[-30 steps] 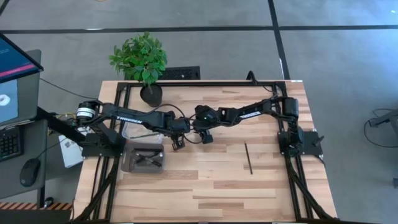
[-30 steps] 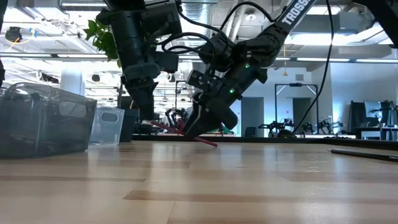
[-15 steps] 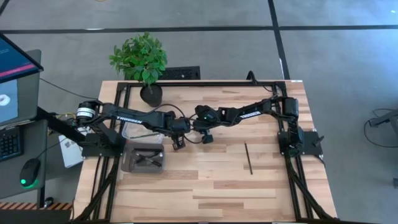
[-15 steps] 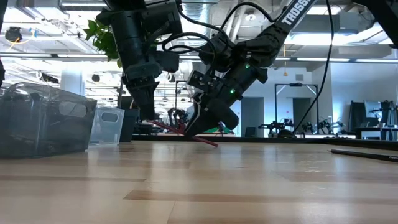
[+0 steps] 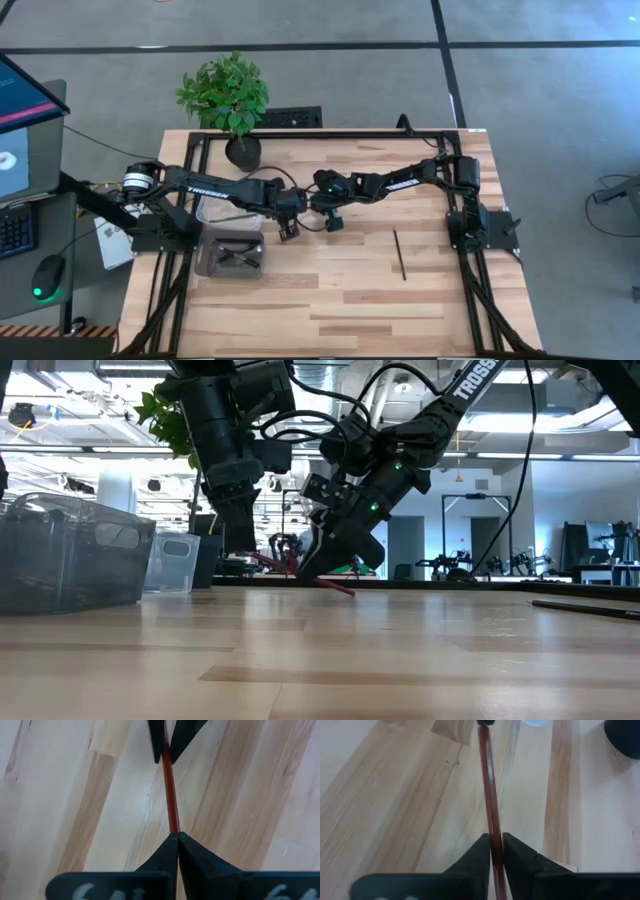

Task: Sort pens & pencils
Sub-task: Put the red pencil into the transparent bin

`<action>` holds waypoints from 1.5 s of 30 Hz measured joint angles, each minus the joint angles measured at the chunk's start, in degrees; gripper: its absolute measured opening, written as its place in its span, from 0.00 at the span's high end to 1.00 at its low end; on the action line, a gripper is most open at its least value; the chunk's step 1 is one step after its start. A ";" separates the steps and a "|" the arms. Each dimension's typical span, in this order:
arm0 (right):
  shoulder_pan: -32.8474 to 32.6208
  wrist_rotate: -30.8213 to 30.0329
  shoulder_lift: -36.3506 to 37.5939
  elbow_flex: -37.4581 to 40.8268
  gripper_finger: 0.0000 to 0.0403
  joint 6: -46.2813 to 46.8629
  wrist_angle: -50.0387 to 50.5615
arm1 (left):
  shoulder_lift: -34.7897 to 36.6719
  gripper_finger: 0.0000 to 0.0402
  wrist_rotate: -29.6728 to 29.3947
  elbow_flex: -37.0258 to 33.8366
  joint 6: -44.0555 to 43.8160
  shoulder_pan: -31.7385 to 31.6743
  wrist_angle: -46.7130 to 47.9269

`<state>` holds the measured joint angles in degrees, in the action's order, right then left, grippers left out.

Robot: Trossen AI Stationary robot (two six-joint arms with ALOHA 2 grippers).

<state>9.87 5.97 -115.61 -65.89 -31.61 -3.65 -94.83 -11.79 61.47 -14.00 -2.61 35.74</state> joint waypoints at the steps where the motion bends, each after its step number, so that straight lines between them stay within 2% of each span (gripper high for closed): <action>1: 0.02 0.25 0.00 0.00 0.85 -0.38 0.18 | 0.00 1.00 -0.20 0.00 0.00 -0.01 0.01; 4: 0.04 0.05 0.00 0.01 0.91 -0.42 0.47 | 0.00 1.00 -0.46 0.04 -0.04 -0.02 -0.40; 15: 0.37 -1.77 0.00 -0.01 0.91 0.17 0.62 | 1.42 1.00 -1.28 1.35 -1.74 0.25 2.18; 24: 2.27 -1.30 3.52 -1.18 0.91 6.12 2.50 | 13.29 1.00 -13.52 -0.59 -6.05 2.88 3.16; 28: 1.70 -1.13 8.23 -1.07 0.91 8.39 1.45 | 18.67 1.00 -18.41 -4.44 -6.93 4.03 1.74; 35: -0.48 -1.11 15.98 -1.12 0.91 13.48 -5.11 | 27.89 1.00 -22.85 -14.24 -2.09 6.31 -10.45; 45: -5.96 -1.08 16.88 -1.17 0.91 15.38 -19.30 | 41.57 1.00 -23.61 -29.35 3.31 9.93 -27.42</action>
<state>3.91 4.89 -98.74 -67.06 -16.23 -22.95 -53.25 -35.40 32.12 -10.69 7.32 8.31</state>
